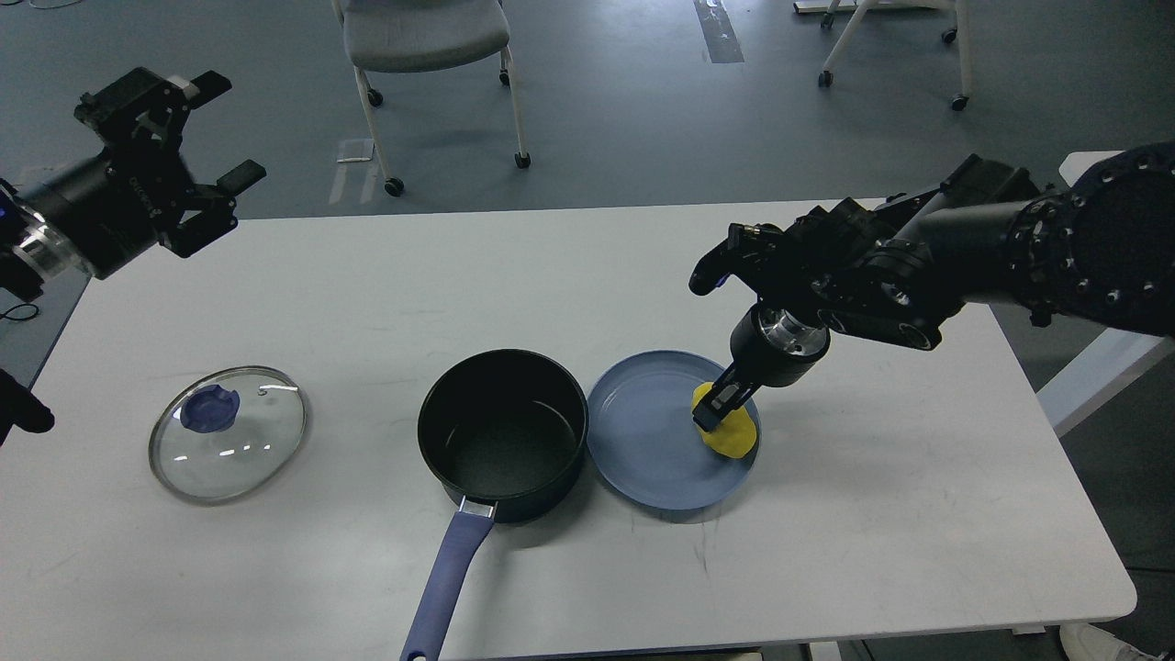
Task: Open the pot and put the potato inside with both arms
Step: 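Lift the potato and carry it over the open saucepan with the right gripper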
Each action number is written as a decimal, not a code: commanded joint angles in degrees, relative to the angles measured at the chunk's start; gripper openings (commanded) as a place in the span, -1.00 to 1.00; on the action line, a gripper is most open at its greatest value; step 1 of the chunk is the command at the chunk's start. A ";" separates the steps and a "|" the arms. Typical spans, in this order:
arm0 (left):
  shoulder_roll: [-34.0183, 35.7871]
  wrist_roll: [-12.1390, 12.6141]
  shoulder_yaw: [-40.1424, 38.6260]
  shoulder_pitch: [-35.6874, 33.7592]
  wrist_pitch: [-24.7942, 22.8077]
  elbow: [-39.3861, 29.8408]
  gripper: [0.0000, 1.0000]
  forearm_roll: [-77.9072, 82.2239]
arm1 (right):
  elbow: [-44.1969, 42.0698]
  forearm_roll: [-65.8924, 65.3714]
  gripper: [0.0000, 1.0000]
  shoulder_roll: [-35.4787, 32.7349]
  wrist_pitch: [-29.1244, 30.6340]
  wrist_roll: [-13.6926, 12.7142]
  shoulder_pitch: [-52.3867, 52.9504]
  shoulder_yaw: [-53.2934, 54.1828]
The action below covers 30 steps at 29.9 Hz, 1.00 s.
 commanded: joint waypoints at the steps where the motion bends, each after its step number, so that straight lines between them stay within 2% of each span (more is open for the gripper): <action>1: 0.00 0.00 0.00 -0.07 0.00 0.00 0.95 0.00 | -0.09 0.40 -0.43 -1.77 -0.01 -0.02 2.70 2.84; 6: 0.00 0.00 -0.88 -0.07 -0.09 0.00 0.95 0.00 | -0.09 2.68 -0.42 -2.83 -0.01 -0.02 5.51 6.72; 12: -0.09 0.00 -1.14 -0.07 -0.09 0.00 0.95 0.00 | -0.88 11.46 -0.42 1.55 -0.01 -0.02 8.50 7.60; 30: -0.27 0.00 -1.14 0.02 -0.09 -0.88 0.95 0.00 | -2.47 26.94 -0.39 2.88 -0.01 -0.02 6.04 8.39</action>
